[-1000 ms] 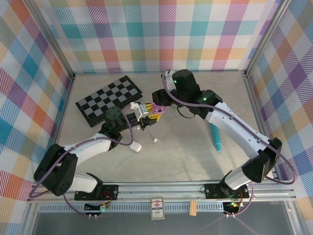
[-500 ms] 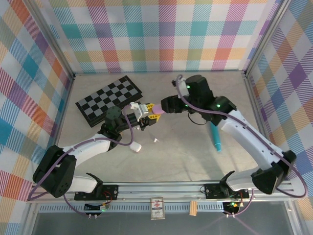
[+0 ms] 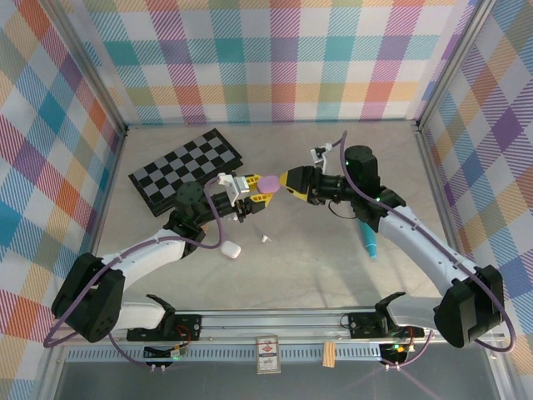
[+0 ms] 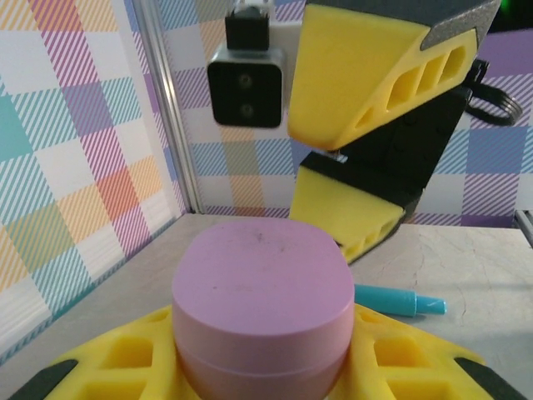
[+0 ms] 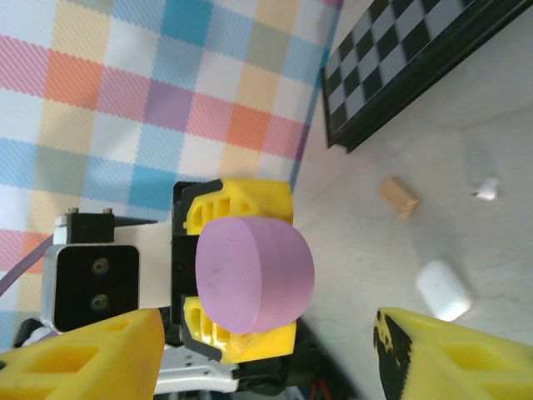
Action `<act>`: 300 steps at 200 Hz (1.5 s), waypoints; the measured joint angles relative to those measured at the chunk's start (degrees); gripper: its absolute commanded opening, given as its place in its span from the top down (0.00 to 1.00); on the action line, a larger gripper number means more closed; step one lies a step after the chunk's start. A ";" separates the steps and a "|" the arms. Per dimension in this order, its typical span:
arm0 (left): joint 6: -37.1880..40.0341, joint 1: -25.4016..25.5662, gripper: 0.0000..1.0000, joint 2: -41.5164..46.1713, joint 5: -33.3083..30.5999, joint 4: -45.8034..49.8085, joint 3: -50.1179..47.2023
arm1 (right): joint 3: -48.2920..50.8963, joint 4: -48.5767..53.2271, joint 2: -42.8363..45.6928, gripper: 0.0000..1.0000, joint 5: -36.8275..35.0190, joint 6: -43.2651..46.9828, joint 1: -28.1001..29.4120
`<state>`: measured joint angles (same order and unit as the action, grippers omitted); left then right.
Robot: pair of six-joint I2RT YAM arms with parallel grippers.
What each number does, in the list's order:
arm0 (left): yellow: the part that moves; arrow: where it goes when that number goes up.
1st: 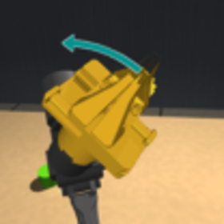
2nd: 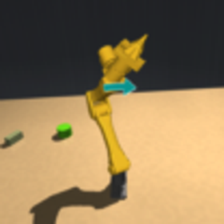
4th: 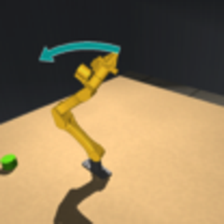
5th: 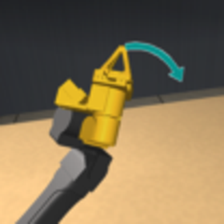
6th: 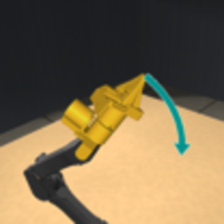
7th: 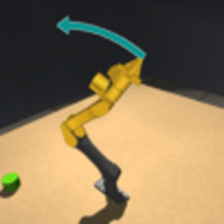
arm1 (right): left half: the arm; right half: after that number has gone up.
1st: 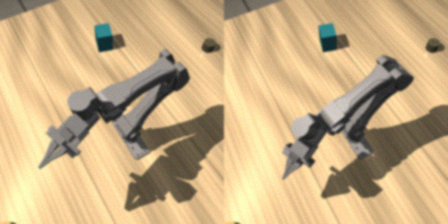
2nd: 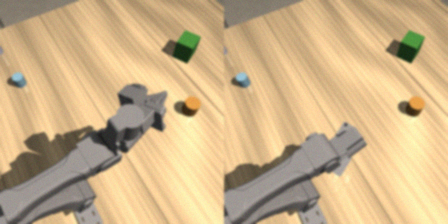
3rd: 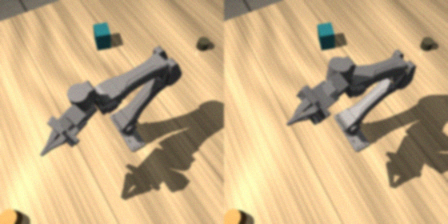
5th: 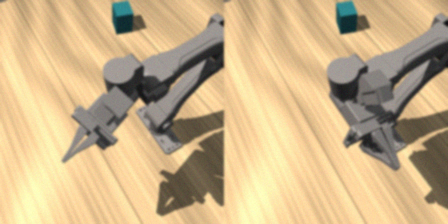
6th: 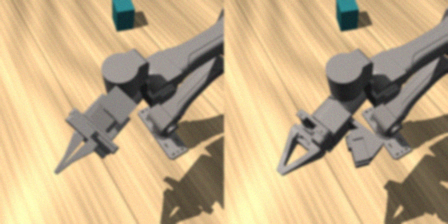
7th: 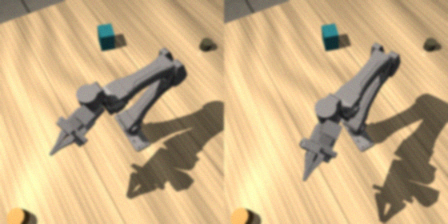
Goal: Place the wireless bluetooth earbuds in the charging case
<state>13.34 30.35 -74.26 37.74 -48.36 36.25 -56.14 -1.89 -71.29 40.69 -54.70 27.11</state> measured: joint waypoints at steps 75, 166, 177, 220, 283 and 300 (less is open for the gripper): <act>-1.81 0.02 0.70 0.85 1.01 -0.24 0.00 | 2.91 -18.95 -5.60 0.53 4.35 -13.90 3.30; -2.25 0.26 0.35 1.42 0.74 -0.63 -0.09 | 3.80 -20.65 -5.44 0.89 2.03 -13.68 3.91; -1.81 0.35 0.19 1.62 0.66 -0.39 -0.11 | 3.82 -18.38 -4.70 0.89 0.28 -11.85 3.93; -2.14 0.39 0.00 5.33 -1.03 3.32 -2.56 | 4.02 -11.50 -3.91 0.88 -6.21 -4.52 1.22; -6.10 0.39 0.00 15.23 -12.41 19.43 -5.81 | 2.23 -1.77 -13.46 0.87 -17.84 7.67 -5.51; -10.19 0.39 0.00 16.24 -18.01 24.15 -5.90 | 0.07 0.17 -19.23 0.86 -20.72 10.34 -6.21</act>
<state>3.16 30.74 -58.02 19.73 -24.21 30.35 -56.07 -1.72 -90.52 19.97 -44.36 20.91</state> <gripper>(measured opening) 0.996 0.244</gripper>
